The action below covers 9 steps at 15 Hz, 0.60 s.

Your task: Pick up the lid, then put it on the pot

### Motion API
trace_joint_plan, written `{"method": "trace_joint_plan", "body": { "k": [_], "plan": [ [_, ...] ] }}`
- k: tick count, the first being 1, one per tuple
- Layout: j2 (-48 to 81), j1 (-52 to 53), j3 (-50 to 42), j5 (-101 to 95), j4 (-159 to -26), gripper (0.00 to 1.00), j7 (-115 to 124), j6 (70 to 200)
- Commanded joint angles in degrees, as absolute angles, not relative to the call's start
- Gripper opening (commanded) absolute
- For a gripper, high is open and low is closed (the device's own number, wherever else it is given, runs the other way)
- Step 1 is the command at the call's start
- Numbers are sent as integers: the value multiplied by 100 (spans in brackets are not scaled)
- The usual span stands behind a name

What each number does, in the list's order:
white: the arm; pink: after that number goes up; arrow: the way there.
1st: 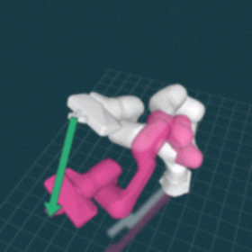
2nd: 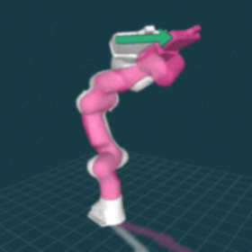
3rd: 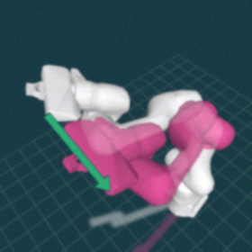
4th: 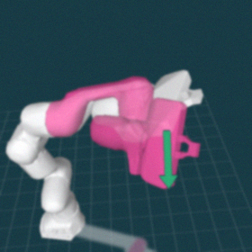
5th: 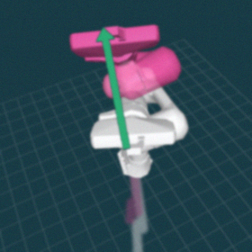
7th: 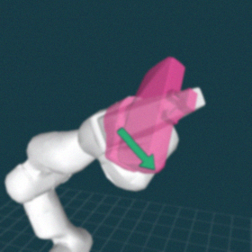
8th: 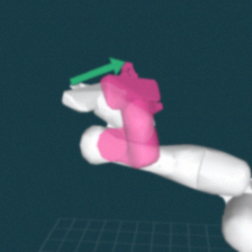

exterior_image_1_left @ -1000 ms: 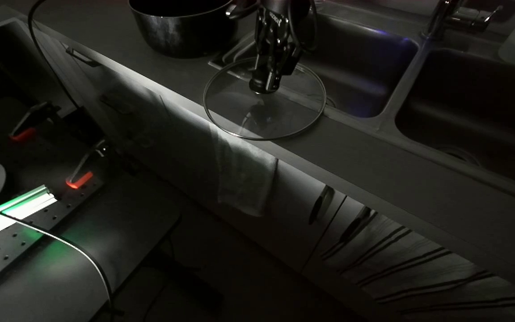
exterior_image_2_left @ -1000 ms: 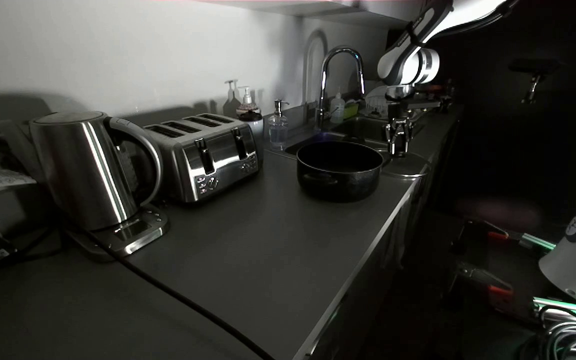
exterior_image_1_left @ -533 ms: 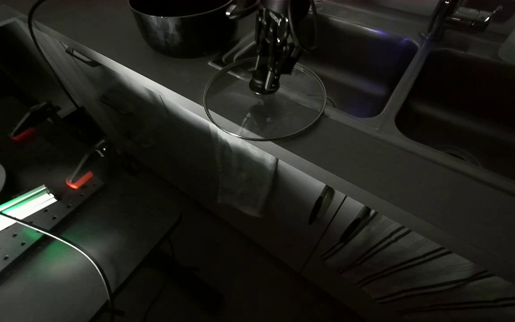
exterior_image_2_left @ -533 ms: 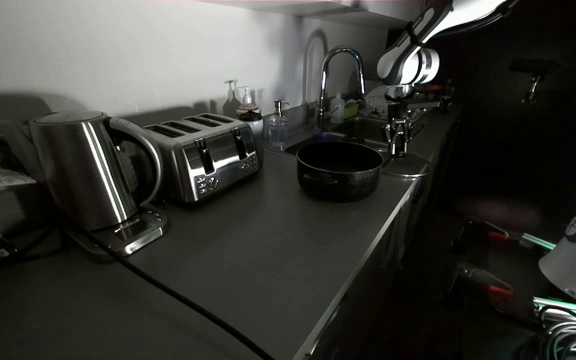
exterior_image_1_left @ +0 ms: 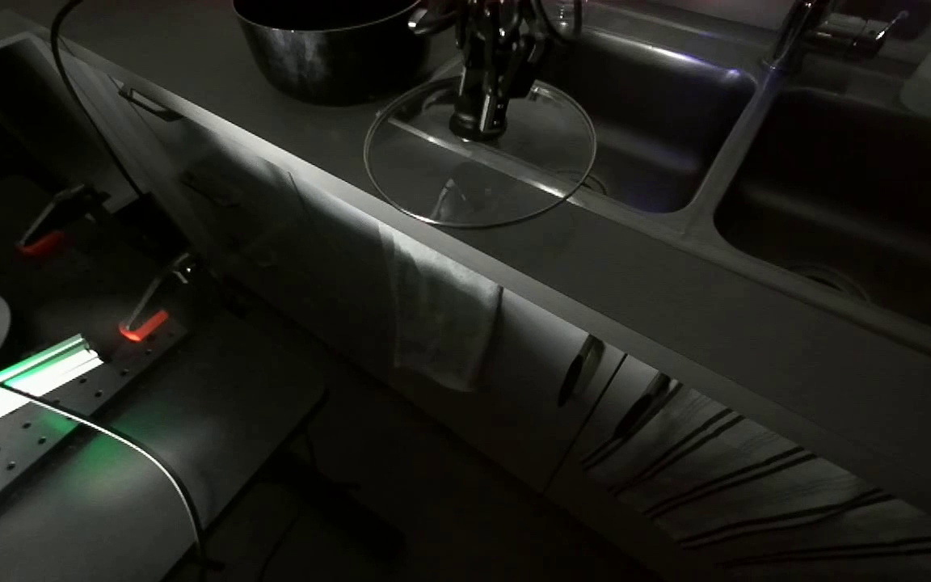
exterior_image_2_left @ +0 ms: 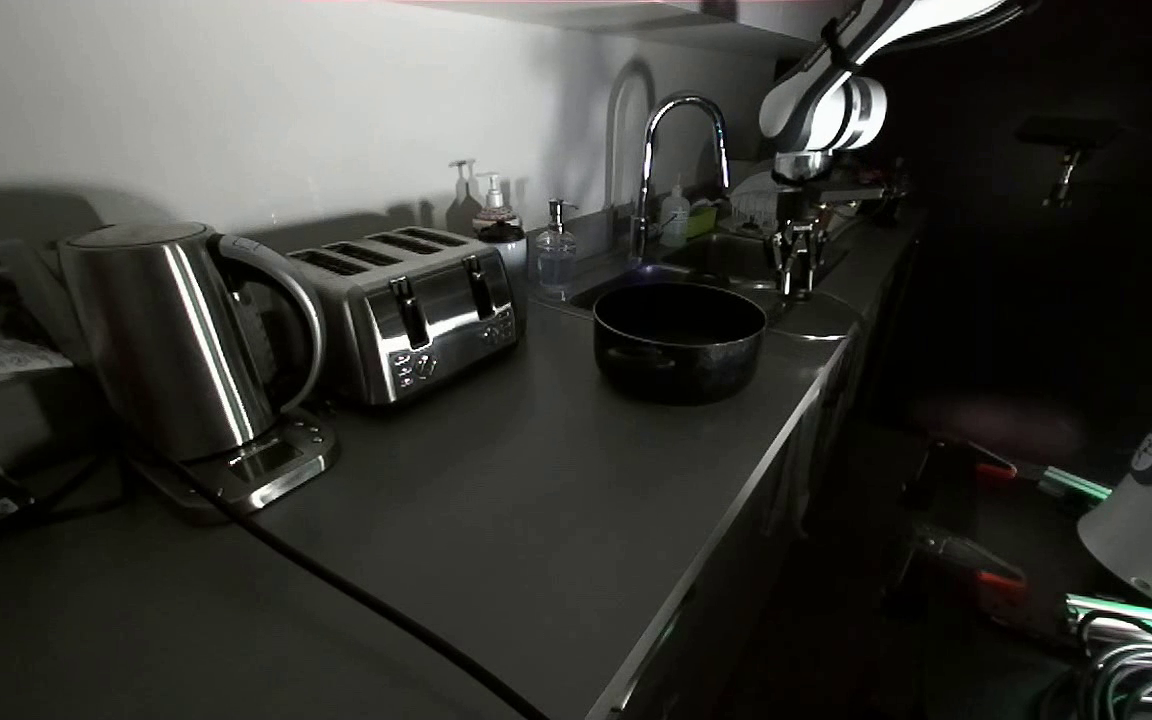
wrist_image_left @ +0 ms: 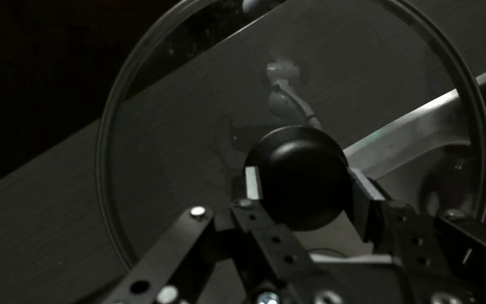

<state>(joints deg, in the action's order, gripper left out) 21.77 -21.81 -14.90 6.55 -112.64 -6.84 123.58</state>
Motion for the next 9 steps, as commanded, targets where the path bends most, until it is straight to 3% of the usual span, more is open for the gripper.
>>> {"method": "trace_joint_plan", "body": {
  "k": [1, 9],
  "plan": [
    [1425, -2108, -1496, 491, -11750, 25, -926, 12280],
    [349, -1900, -1493, 124, -12730, 25, -1646, 12050]
  ]
}}
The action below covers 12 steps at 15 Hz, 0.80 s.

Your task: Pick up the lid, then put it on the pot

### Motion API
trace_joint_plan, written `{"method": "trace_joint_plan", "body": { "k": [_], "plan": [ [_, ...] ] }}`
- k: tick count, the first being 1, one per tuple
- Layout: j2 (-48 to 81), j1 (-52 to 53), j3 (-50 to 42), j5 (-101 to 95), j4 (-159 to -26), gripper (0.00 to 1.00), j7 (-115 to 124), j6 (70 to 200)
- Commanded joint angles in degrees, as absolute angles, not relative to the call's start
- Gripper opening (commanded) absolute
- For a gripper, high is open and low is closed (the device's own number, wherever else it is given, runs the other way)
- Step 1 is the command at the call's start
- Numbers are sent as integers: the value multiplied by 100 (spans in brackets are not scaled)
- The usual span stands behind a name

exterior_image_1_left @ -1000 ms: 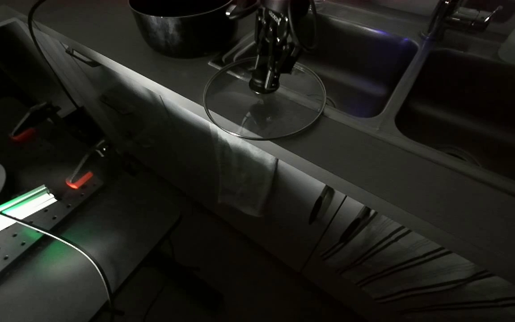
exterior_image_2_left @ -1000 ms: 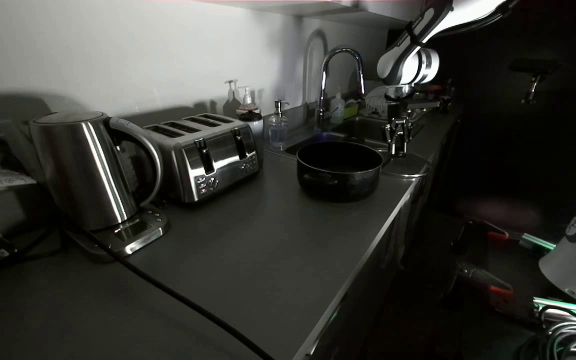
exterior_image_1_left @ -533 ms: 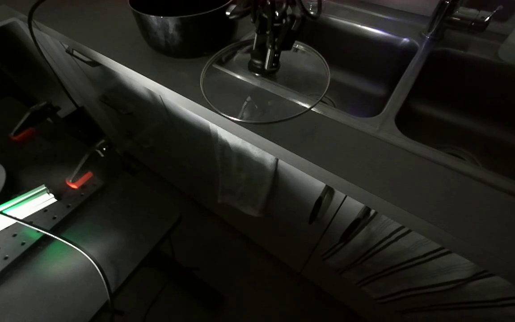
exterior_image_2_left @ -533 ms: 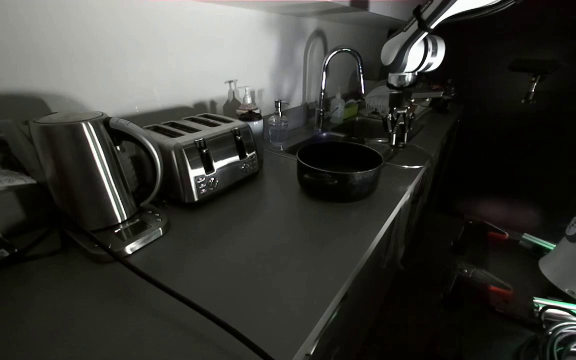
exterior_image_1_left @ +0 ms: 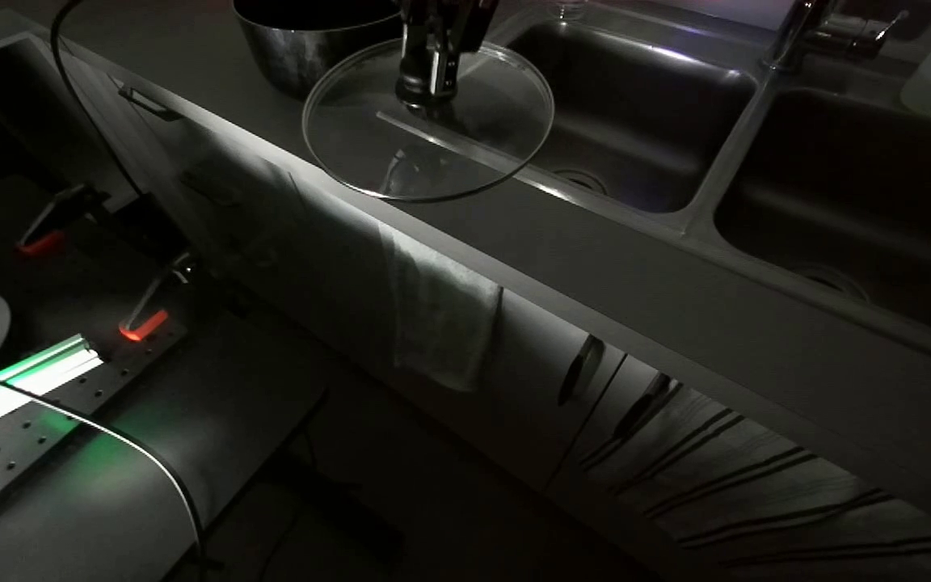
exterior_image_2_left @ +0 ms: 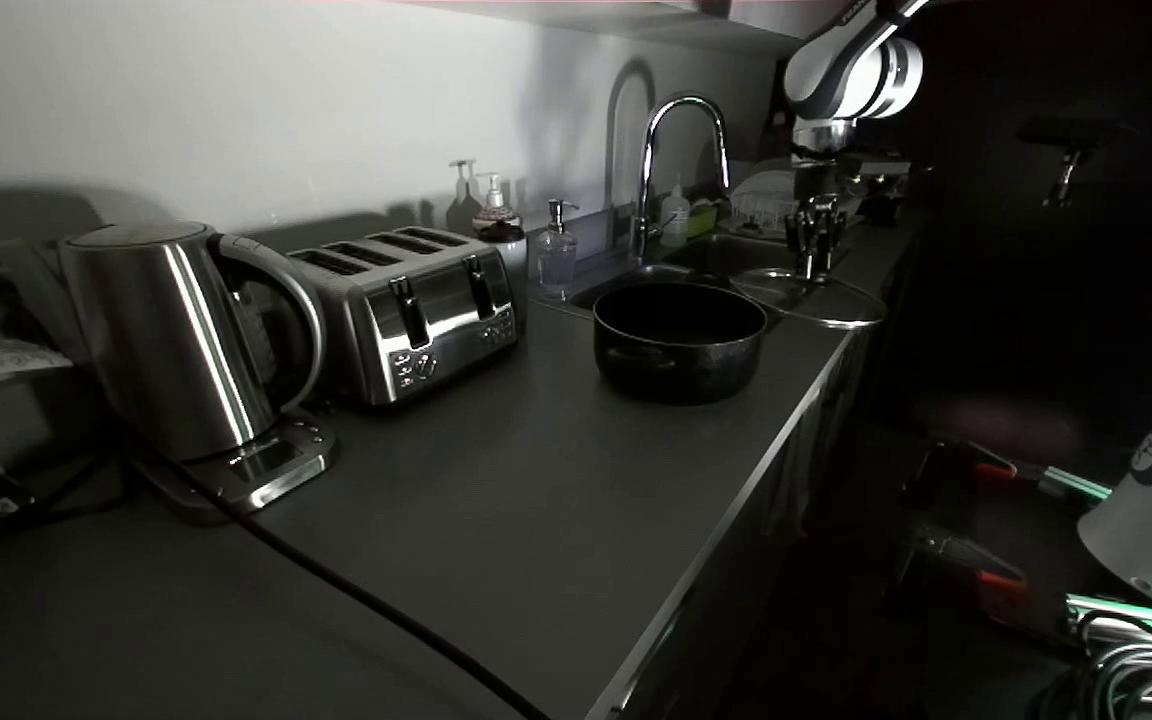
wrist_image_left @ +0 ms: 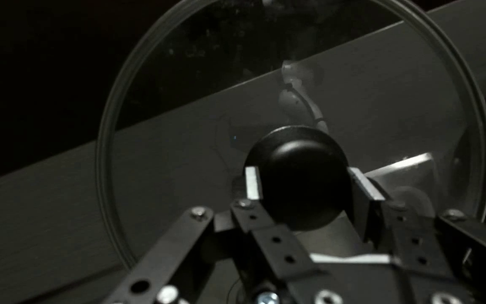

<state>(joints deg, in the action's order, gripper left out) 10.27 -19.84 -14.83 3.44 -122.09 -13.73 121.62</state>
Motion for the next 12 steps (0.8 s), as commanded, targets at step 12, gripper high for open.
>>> {"method": "trace_joint_plan", "body": {
  "k": [12],
  "plan": [
    [-682, -1323, -1284, -267, -13218, 25, -1939, 11878]
  ]
}}
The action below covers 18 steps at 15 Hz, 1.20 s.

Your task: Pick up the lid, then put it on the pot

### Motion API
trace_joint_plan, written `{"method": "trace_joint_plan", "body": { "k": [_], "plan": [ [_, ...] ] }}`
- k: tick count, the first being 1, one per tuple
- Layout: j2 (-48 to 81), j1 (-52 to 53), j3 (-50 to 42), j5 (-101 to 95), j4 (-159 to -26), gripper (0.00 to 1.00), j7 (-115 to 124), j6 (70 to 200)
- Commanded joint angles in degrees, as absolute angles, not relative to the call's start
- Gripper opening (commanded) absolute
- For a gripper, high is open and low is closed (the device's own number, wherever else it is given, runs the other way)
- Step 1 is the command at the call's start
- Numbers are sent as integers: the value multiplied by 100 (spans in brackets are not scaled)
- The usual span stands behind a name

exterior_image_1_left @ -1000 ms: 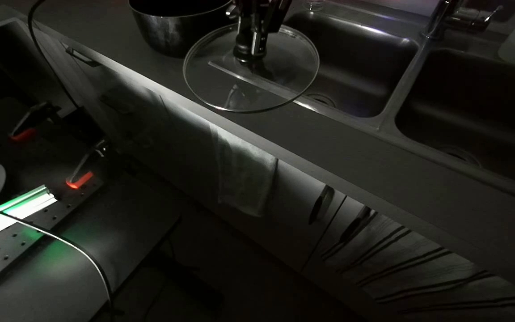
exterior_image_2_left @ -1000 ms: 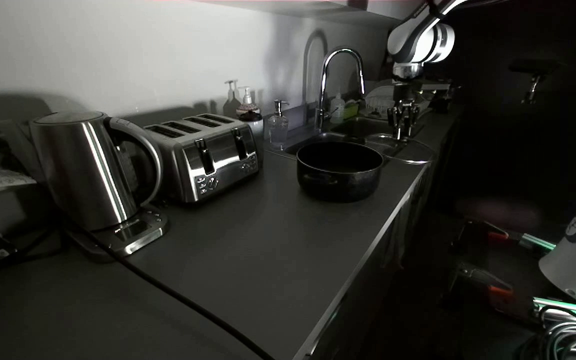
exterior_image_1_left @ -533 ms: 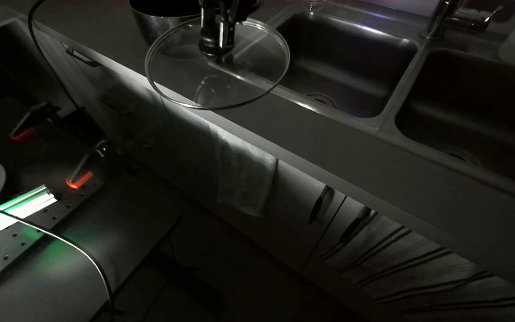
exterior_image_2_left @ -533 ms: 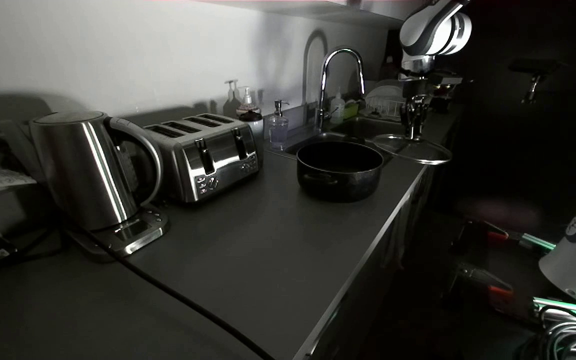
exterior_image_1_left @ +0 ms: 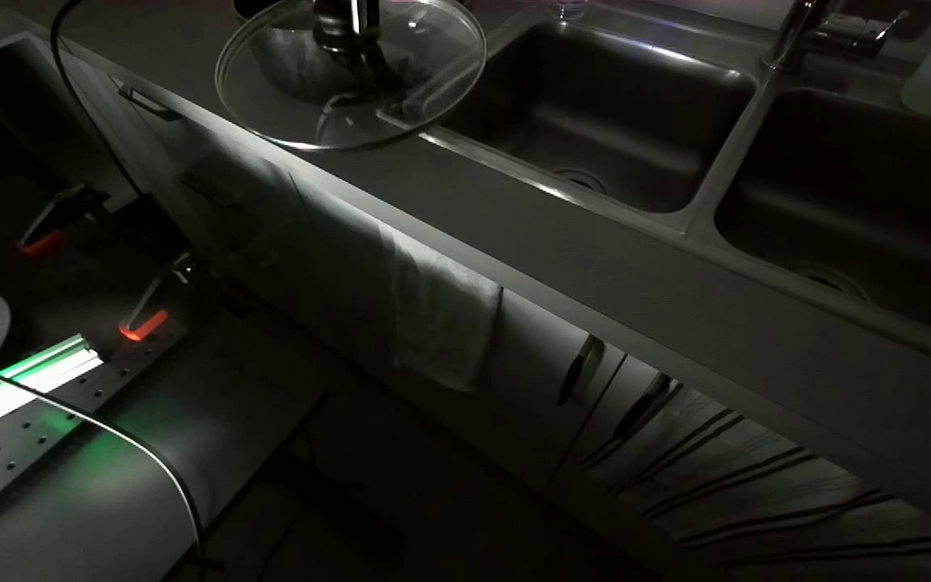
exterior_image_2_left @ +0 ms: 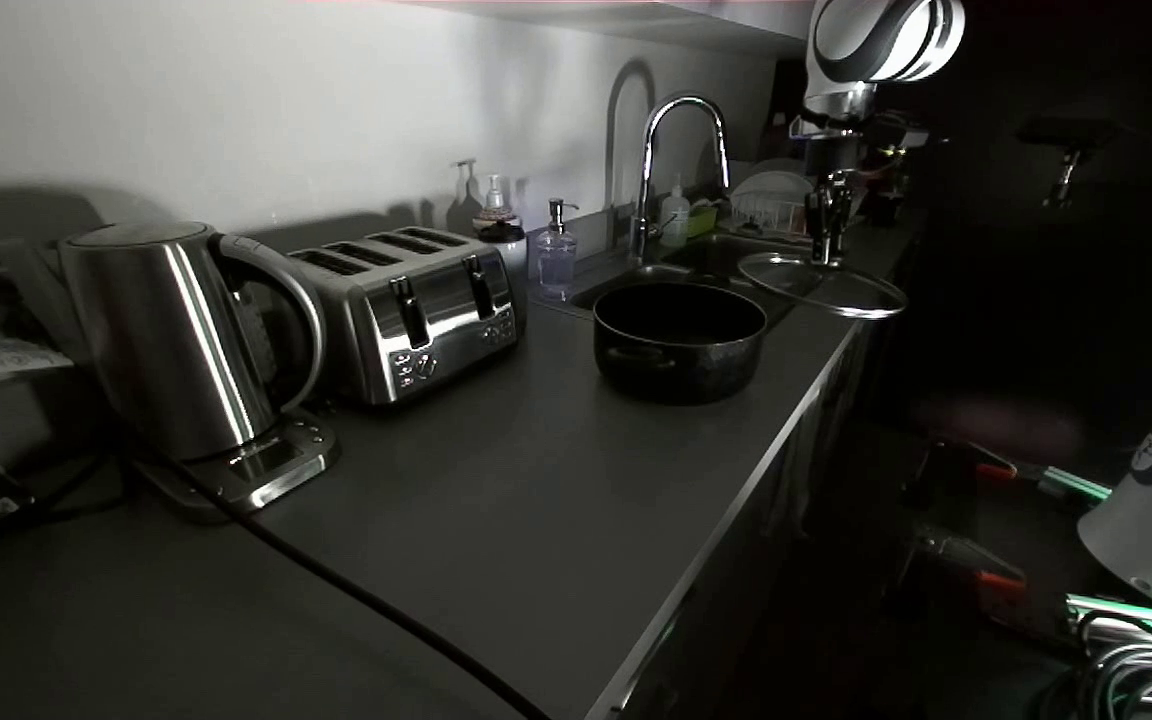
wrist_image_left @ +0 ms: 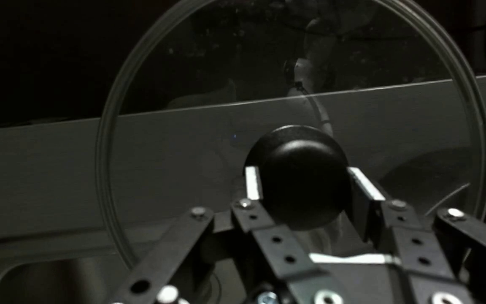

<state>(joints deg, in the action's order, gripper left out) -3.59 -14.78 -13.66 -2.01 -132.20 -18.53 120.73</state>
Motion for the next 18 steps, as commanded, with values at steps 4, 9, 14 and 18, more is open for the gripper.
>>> {"method": "trace_joint_plan", "body": {
  "k": [4, 9, 14, 18],
  "plan": [
    [-578, -1058, -1104, -162, -12965, 25, -1914, 11822],
    [-325, -770, -864, -66, -12604, 25, -1905, 11774],
    [167, -551, -613, 21, -11997, 25, -1812, 11571],
    [732, -438, -413, -20, -11404, 25, -1652, 11341]
  ]
}}
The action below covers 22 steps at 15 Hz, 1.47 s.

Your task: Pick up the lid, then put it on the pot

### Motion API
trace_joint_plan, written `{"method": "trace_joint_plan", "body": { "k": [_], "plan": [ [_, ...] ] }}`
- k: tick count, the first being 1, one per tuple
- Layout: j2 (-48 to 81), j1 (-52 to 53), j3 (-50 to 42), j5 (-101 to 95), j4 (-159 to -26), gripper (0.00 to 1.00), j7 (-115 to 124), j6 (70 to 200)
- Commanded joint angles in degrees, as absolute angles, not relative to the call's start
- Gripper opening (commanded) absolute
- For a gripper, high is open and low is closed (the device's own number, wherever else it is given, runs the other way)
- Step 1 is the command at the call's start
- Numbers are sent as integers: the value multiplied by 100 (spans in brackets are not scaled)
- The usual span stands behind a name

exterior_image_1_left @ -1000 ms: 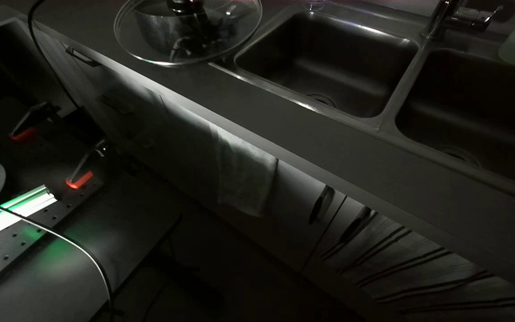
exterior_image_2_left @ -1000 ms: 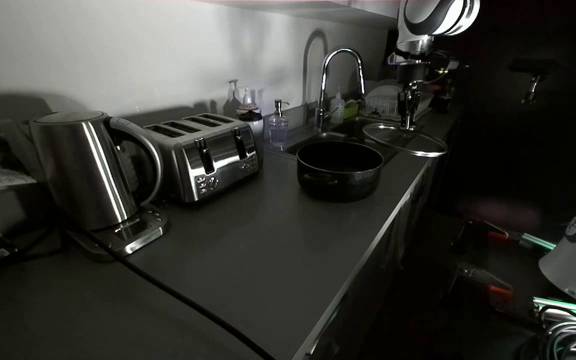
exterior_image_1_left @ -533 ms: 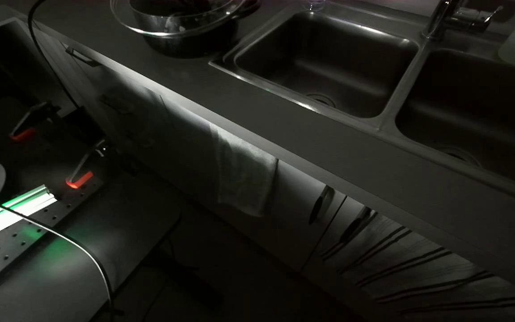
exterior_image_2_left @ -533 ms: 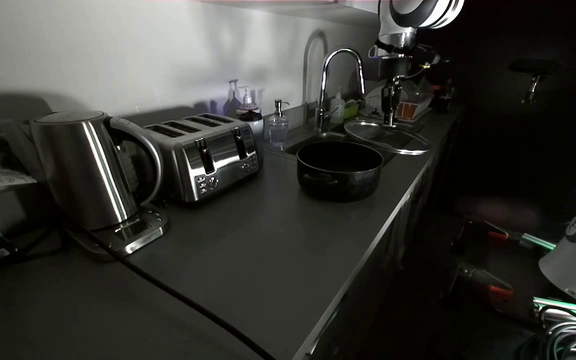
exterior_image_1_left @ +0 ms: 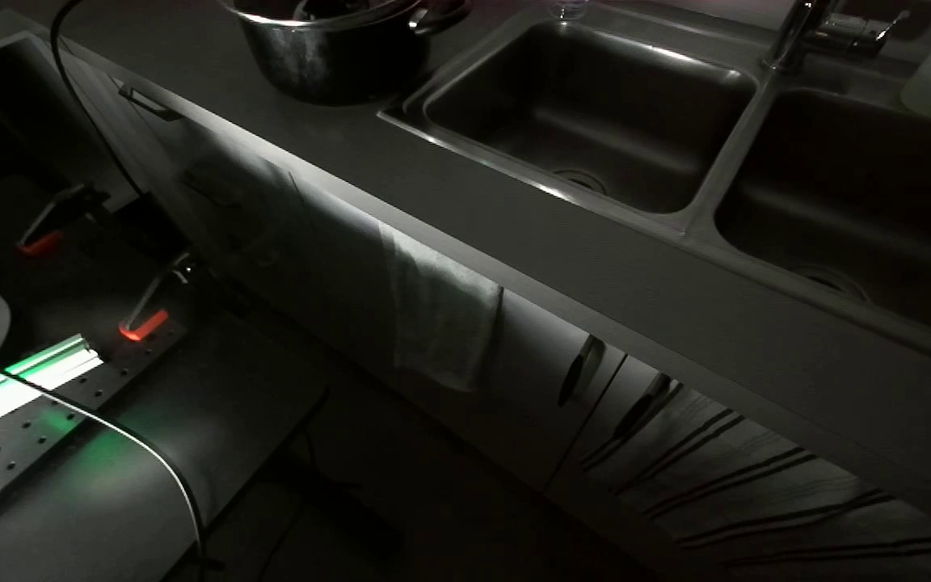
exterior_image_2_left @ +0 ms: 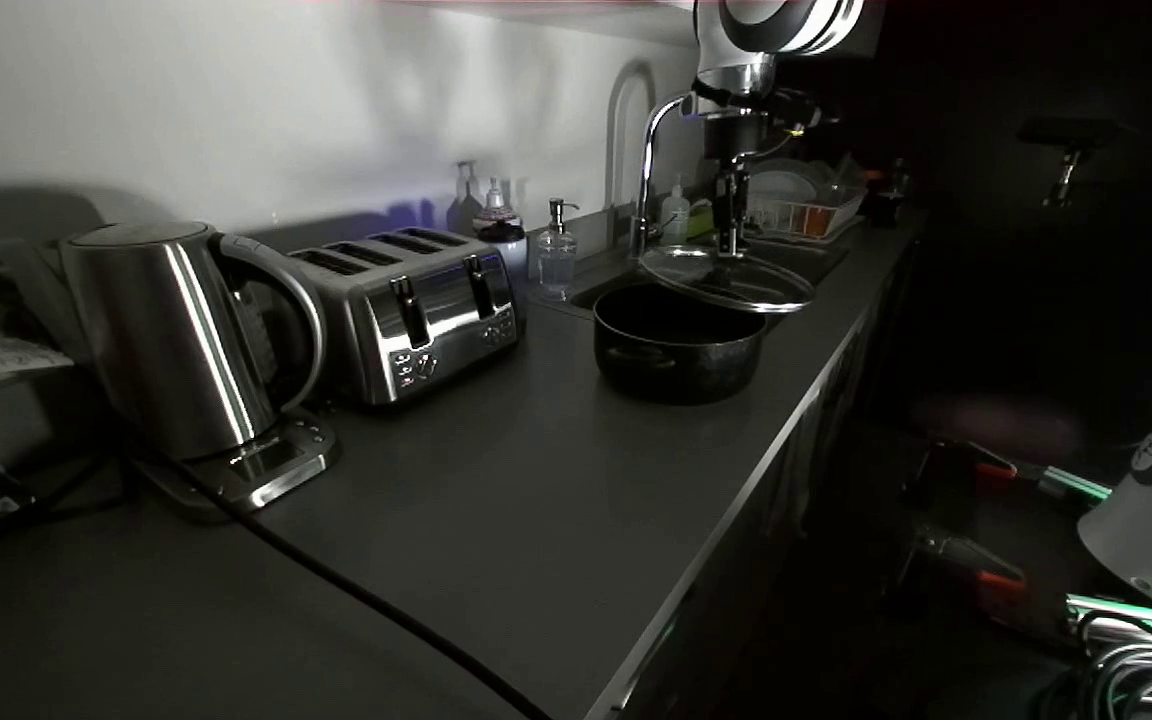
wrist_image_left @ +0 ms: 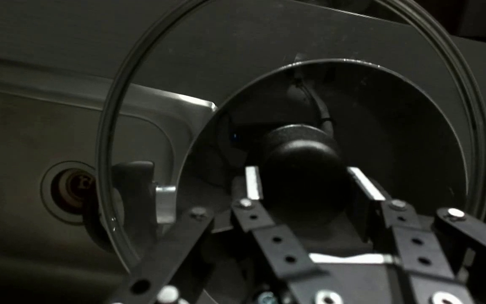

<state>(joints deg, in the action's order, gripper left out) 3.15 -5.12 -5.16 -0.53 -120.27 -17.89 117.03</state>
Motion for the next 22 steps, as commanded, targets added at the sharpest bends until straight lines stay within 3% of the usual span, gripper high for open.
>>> {"method": "trace_joint_plan", "body": {
  "k": [1, 11, 22],
  "plan": [
    [863, -418, -368, -37, -11274, 25, -1617, 11286],
    [1703, -288, -101, -123, -10313, 25, -1340, 10908],
    [1958, -291, -102, -195, -10099, 25, -1316, 10821]
  ]
}}
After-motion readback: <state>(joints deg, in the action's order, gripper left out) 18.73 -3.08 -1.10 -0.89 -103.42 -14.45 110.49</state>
